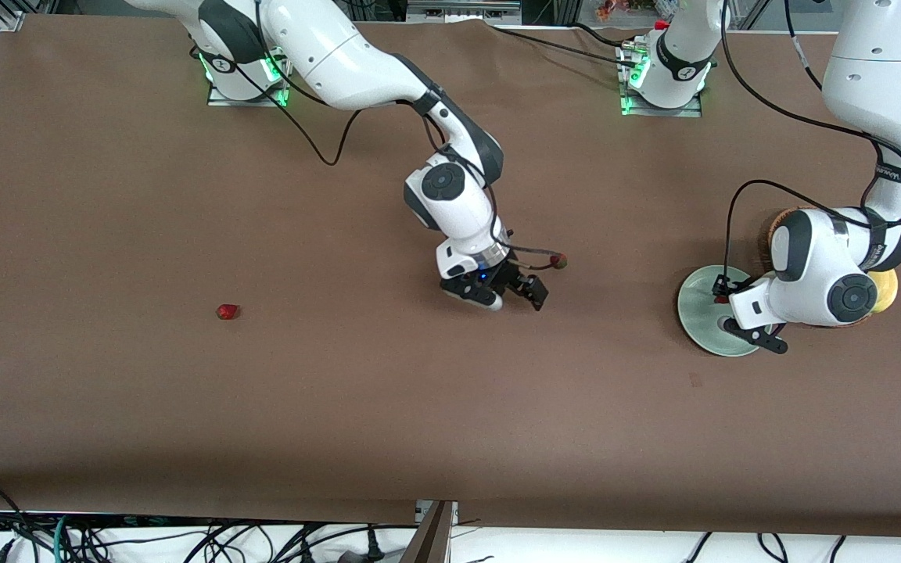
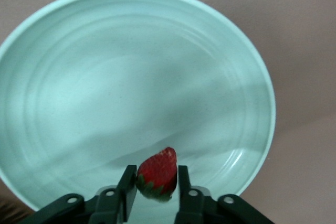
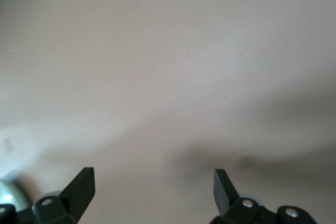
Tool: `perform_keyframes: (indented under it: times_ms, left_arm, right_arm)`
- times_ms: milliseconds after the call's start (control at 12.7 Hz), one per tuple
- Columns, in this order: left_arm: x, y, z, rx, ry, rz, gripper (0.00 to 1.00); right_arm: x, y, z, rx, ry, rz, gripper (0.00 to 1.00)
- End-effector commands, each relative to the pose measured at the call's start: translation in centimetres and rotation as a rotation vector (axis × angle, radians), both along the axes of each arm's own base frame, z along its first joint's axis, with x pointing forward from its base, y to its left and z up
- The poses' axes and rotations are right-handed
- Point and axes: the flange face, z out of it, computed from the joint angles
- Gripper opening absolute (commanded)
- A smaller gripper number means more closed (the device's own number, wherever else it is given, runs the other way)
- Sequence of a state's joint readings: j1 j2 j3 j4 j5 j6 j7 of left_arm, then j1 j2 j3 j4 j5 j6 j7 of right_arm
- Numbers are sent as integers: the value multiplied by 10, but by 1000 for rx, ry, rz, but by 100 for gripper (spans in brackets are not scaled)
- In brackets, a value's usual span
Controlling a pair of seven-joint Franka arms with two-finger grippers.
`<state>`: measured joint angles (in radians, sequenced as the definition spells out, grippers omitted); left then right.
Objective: Collect all strawberries into plate
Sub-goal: 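Release the strawberry onto the plate with the left gripper while the right gripper reaches back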
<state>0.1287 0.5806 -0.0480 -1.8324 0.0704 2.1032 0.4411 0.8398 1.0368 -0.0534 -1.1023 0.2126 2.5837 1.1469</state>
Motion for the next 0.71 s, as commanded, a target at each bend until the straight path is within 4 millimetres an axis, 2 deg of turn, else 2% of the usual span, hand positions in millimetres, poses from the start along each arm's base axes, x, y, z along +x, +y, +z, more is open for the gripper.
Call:
perform_keyframes:
  times_ms: [0, 157, 314, 471, 629]
  left_arm:
    - [1, -3, 35, -13, -27, -1, 100]
    - [2, -27, 70, -10, -39, 12, 100]
    - [-6, -65, 94, 0, -17, 116, 100]
    - [-26, -116, 109, 21, -5, 214, 100]
    - [-46, -176, 107, 58, -10, 321, 100]
  right_arm:
    - [40, -60, 39, -140, 89, 174, 100]
    - [72, -129, 64, -223, 202, 262, 100]
    - [93, -188, 78, -270, 266, 395, 100]
    - [106, -236, 78, -300, 324, 491, 100]
    - [120, -295, 71, -309, 400, 550, 100]
